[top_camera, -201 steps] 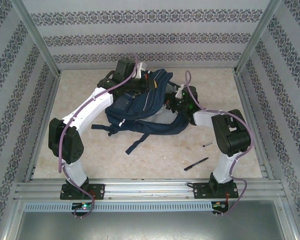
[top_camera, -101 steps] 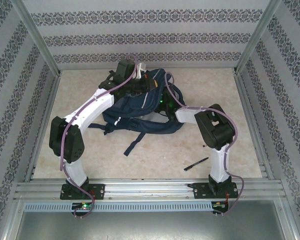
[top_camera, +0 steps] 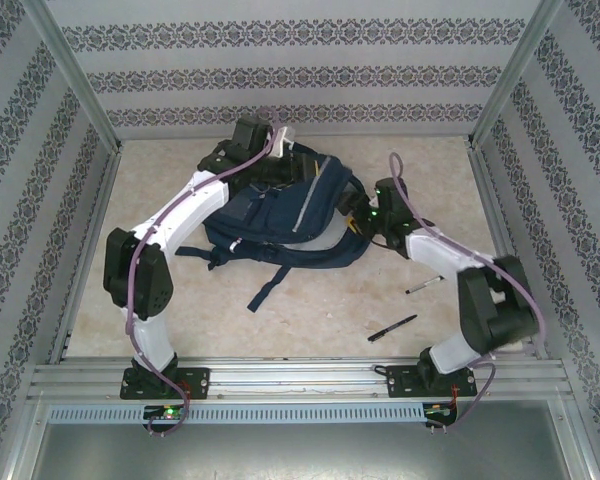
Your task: Pack books, pencil case, and school supplies into a backpack
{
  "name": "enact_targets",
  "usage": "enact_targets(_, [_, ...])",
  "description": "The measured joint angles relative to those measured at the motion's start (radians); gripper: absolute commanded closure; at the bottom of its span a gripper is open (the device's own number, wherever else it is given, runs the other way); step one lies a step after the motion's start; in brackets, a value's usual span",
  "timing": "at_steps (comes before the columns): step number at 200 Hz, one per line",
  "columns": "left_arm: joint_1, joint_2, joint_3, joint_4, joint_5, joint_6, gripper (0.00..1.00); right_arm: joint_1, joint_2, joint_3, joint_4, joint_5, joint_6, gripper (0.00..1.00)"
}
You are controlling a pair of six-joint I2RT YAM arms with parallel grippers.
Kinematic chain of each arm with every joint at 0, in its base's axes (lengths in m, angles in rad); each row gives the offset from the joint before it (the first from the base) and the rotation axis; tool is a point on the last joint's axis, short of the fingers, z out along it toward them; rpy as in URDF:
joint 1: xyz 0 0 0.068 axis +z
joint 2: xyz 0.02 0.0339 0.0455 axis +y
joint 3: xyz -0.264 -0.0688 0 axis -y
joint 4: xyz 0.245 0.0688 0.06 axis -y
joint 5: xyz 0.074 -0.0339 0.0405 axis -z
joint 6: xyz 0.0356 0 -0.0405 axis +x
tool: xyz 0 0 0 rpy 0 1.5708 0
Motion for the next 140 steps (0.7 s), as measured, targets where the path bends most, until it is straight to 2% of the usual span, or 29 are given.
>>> enact_targets(23, [0.035,0.003,0.041,-0.145,-0.013,0.153,0.44,-0.048,-0.168,-0.035,-0.218,0.041,-0.132,0.33])
enact_targets(41, [0.069,-0.029,-0.002,-0.227,-0.042,0.312,0.38,-0.078,-0.279,-0.04,-0.348,0.063,-0.235,0.33])
enact_targets(60, [0.087,-0.076,-0.073,-0.321,-0.067,0.507,0.11,-0.087,-0.342,-0.037,-0.454,0.082,-0.327,0.33])
enact_targets(71, [0.085,-0.093,-0.103,-0.362,-0.102,0.626,0.0,-0.087,-0.348,-0.034,-0.502,0.082,-0.369,0.32])
enact_targets(98, [0.08,-0.08,-0.135,-0.431,-0.262,0.851,0.0,-0.087,-0.313,-0.018,-0.576,0.054,-0.438,0.33])
enact_targets(125, [0.08,-0.007,-0.147,-0.443,-0.432,1.004,0.0,-0.087,-0.285,0.01,-0.601,0.021,-0.464,0.34])
enact_targets(140, [0.08,0.026,-0.183,-0.443,-0.486,1.085,0.0,-0.083,-0.282,0.023,-0.608,0.006,-0.475,0.34])
